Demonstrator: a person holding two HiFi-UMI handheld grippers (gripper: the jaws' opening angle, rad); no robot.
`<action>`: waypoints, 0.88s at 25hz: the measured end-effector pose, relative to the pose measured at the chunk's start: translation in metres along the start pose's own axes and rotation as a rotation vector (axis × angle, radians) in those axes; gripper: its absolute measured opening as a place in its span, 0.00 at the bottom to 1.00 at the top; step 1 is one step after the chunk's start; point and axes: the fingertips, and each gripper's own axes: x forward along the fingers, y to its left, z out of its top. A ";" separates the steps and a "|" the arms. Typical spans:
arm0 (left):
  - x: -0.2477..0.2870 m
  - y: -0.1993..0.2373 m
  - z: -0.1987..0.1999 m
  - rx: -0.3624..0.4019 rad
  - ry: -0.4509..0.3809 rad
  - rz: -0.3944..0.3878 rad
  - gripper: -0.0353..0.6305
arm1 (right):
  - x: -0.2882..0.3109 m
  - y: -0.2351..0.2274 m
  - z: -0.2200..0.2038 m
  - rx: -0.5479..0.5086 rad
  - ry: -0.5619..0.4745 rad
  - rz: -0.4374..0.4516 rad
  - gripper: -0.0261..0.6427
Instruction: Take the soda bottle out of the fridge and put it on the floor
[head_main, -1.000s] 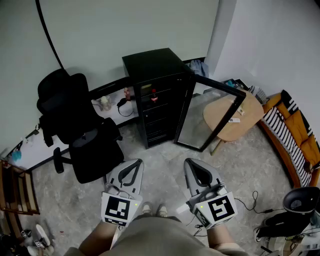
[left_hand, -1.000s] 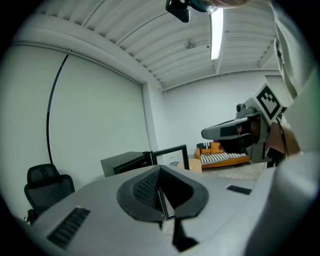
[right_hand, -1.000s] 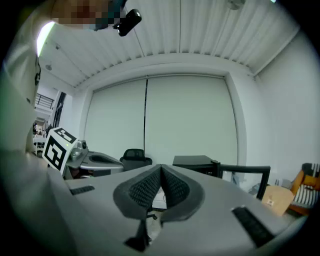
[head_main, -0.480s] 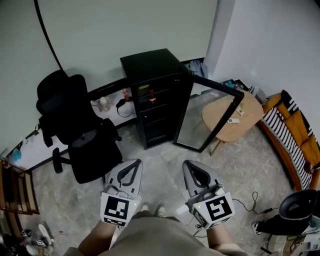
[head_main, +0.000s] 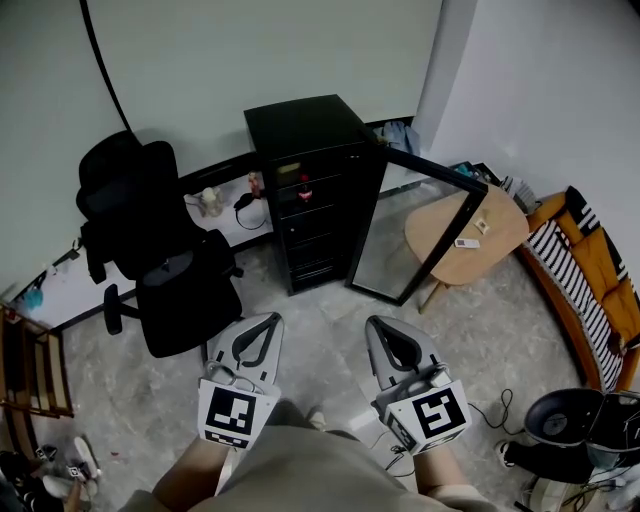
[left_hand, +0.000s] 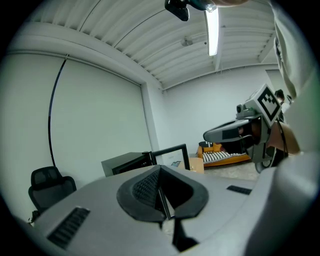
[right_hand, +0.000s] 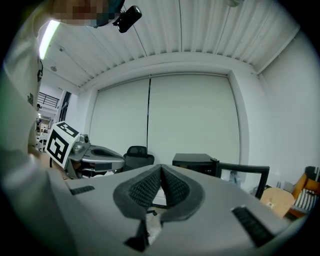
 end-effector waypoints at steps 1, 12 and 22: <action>0.000 -0.002 -0.001 0.001 0.002 0.002 0.06 | -0.001 0.000 -0.001 0.000 -0.004 0.003 0.03; 0.016 -0.005 0.000 0.023 -0.013 0.014 0.06 | 0.010 -0.009 -0.010 -0.012 -0.008 0.026 0.03; 0.055 0.026 -0.010 0.010 -0.009 0.024 0.06 | 0.055 -0.031 -0.016 -0.021 0.008 0.027 0.03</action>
